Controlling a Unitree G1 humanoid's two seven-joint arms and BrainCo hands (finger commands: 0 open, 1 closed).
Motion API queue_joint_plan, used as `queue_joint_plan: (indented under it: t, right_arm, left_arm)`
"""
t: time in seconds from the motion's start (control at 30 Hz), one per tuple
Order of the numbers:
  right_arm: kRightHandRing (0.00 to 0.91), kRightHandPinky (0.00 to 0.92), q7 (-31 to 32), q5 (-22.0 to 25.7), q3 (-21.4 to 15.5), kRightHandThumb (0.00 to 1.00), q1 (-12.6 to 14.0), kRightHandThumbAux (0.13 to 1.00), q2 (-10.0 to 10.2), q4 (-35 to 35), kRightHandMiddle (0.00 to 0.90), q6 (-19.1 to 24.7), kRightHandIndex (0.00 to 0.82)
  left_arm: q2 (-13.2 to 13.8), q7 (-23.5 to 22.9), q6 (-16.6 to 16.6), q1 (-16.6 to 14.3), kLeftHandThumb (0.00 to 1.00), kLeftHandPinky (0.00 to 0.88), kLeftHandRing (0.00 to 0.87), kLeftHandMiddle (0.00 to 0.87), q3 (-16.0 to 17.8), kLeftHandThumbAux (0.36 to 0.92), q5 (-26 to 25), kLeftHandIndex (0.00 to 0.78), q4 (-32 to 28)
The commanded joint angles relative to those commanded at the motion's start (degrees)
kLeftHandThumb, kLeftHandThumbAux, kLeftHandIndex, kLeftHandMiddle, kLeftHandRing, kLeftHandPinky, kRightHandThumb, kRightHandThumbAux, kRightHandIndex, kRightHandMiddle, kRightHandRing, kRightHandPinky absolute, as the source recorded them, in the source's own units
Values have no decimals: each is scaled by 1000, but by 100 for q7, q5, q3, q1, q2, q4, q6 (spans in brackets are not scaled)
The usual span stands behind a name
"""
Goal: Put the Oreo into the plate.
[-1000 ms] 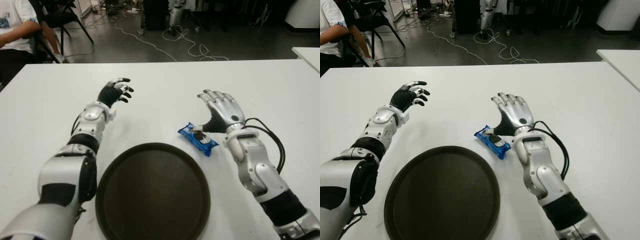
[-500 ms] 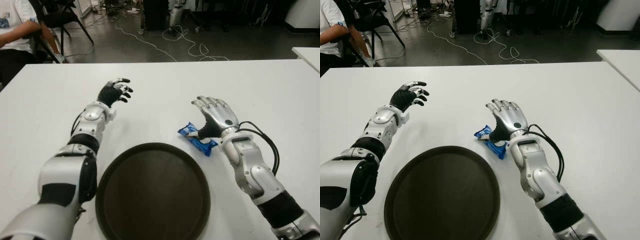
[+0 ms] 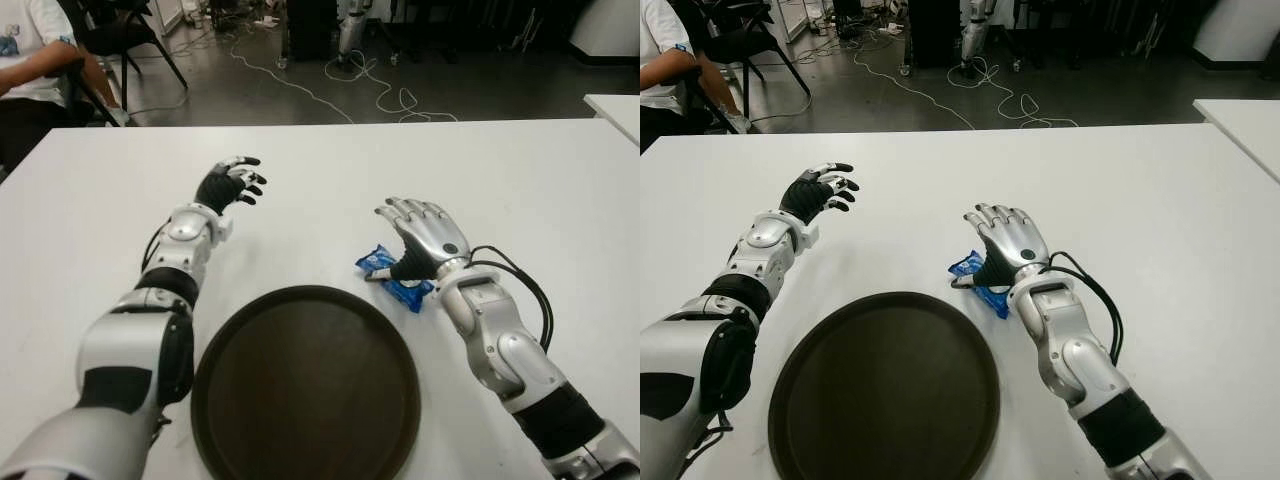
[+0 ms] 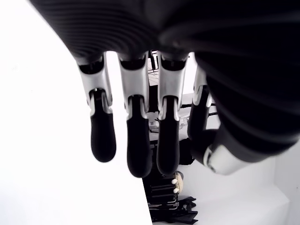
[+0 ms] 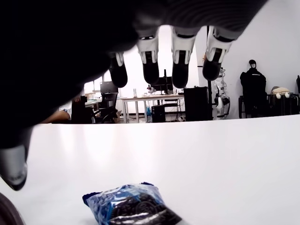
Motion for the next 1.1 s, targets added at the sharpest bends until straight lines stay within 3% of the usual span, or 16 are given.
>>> queue_joint_plan:
  t: [1.1]
  right_arm:
    - [114,100,-135,81,-29,0,-339,501,242,889,106,146,69]
  left_arm:
    - [2,6,-26,0,136,537,520,497,-34,684,-13,314,-8]
